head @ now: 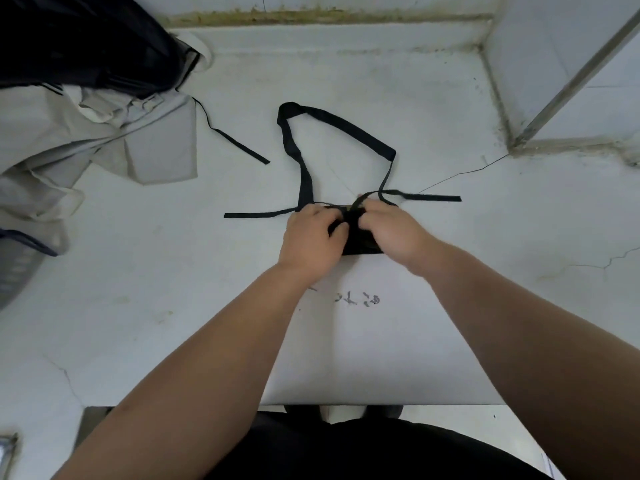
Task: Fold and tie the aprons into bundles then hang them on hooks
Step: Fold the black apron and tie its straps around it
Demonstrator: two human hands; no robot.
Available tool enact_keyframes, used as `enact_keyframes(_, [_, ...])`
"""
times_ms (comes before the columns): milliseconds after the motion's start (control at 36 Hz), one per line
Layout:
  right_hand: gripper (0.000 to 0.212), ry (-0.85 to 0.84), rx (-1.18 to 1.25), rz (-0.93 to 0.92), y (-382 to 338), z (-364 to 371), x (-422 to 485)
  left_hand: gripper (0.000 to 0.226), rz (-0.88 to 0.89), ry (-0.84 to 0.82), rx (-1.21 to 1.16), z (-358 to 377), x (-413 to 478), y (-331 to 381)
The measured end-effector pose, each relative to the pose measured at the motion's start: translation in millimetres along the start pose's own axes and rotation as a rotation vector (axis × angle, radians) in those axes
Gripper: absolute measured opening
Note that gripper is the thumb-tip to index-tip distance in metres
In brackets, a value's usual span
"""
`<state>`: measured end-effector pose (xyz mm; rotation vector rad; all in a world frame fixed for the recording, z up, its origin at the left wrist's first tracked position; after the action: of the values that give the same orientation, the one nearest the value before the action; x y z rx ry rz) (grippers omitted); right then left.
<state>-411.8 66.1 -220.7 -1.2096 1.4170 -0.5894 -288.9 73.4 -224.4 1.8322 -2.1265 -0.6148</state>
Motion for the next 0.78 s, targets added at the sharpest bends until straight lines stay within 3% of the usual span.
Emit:
enact_keyframes(111, [0.032, -0.015, 0.074, 0.007, -1, -7, -6, 0.015, -0.137, -0.055, -0.318, -5, -1, 6])
enact_keyframes(278, [0.019, 0.002, 0.221, 0.025, -5, -9, -4, 0.017, -0.353, -0.026, -0.717, -8, -5, 2])
enact_keyframes(472, [0.026, 0.018, 0.422, 0.069, -9, -10, -4, 0.01, -0.427, -0.07, -0.9, -5, -3, -7])
enact_keyframes(694, [0.025, -0.063, 0.234, 0.02, -9, -3, -6, 0.015, -0.394, -0.151, -0.676, -10, 1, -8])
enact_keyframes(778, [0.028, -0.069, 0.188, 0.002, -11, -5, -7, 0.032, -0.363, -0.2, -0.656, -12, -1, -5])
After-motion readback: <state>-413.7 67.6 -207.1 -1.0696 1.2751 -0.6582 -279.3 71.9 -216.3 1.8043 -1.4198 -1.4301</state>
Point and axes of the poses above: each hand's wrist, its own x-axis towards the middle knuckle, its own z-axis out of the palm, y = z × x, the point moved 5 cm from there along x, towards the middle knuckle, and after that the axes turned 12 degrees about x, right-handed, at the moved point
